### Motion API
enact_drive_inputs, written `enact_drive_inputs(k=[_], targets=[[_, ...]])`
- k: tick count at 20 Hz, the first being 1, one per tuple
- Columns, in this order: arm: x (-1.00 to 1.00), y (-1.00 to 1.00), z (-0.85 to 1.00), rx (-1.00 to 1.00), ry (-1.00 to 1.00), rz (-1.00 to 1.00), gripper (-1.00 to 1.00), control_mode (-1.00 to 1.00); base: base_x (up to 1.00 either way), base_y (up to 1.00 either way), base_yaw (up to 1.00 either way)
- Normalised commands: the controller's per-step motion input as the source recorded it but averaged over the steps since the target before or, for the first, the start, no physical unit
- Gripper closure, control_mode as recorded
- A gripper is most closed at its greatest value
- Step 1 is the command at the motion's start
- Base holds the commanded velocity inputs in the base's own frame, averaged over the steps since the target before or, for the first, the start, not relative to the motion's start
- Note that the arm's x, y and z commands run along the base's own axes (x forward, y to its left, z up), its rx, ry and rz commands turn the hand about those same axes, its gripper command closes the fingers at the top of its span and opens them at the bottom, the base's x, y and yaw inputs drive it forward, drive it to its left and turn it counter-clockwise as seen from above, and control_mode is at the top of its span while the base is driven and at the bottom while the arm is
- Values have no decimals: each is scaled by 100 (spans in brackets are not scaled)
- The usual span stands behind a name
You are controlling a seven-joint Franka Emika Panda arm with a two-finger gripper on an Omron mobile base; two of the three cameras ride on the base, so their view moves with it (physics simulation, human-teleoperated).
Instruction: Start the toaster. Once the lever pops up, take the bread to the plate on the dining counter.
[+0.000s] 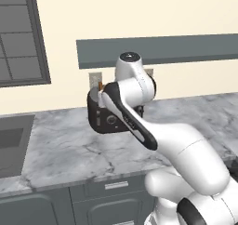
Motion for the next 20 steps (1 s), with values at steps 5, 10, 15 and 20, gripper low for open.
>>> enact_drive_inputs(k=[5, 10, 15, 20], targets=[[4, 12, -27, 0, -10, 0, -100, -100, 0, 0, 0], [14, 10, -33, 0, -3, 0, -100, -100, 0, 0, 0], [17, 6, -30, 0, 0, 0, -100, -100, 0, 0, 0], [44, 43, -26, 0, 0, 0, -100, -100, 0, 0, 0]])
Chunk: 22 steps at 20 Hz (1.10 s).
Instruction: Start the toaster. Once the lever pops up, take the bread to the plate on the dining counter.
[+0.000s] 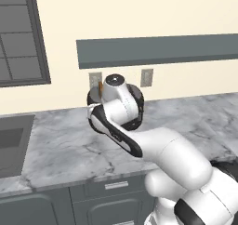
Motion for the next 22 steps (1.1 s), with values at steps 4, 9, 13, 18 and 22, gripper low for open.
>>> enact_drive_inputs(k=[4, 9, 13, 18, 22], targets=[[30, 24, -16, 0, 0, 0, -100, -100, 0, 0, 0], [25, 14, -5, 0, 0, 0, -100, -100, 0, 0, 0], [20, 5, 0, 0, 0, 0, -100, -100, 0, 0, 0], [17, 7, 0, 0, 0, 0, -100, -100, 0, 0, 0], [18, 16, 0, 0, 0, 0, -100, -100, 0, 0, 0]])
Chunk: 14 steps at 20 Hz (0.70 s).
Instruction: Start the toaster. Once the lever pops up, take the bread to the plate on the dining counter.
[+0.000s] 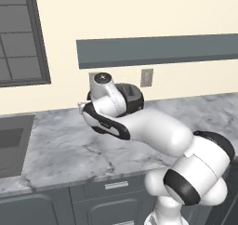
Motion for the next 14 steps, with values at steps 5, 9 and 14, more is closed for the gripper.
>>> enact_drive_inputs(k=[5, 9, 14], targets=[[17, 11, -12, 0, 2, 0, -100, -100, 0, 0, 0], [25, 3, -15, 0, 0, 0, -100, -100, 0, 0, 0], [25, 5, -14, 0, 0, 0, -100, -100, 0, 0, 0]])
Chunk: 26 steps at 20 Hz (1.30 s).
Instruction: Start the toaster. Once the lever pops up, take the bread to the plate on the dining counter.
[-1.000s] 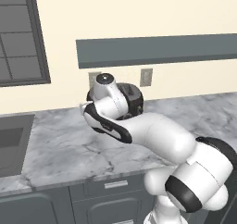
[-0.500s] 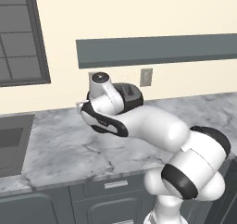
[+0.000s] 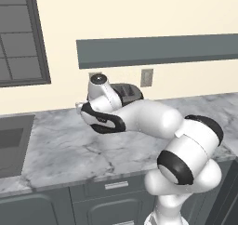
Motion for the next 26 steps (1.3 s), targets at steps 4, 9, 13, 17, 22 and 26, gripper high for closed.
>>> enact_drive_inputs(k=[4, 9, 13, 17, 22, 26], targets=[[18, 6, -11, 0, 0, 0, -100, -100, 0, 0, 0], [2, 3, -8, 0, 1, 0, -100, -100, 0, 0, 0], [0, 4, -4, 0, 2, 0, -100, -100, 0, 0, 0], [0, 0, 0, 0, 1, 0, -100, -100, 0, 0, 0], [0, 0, -1, 0, 0, 0, -100, -100, 0, 0, 0], [0, 3, -8, 0, 1, 0, -100, -100, 0, 0, 0]])
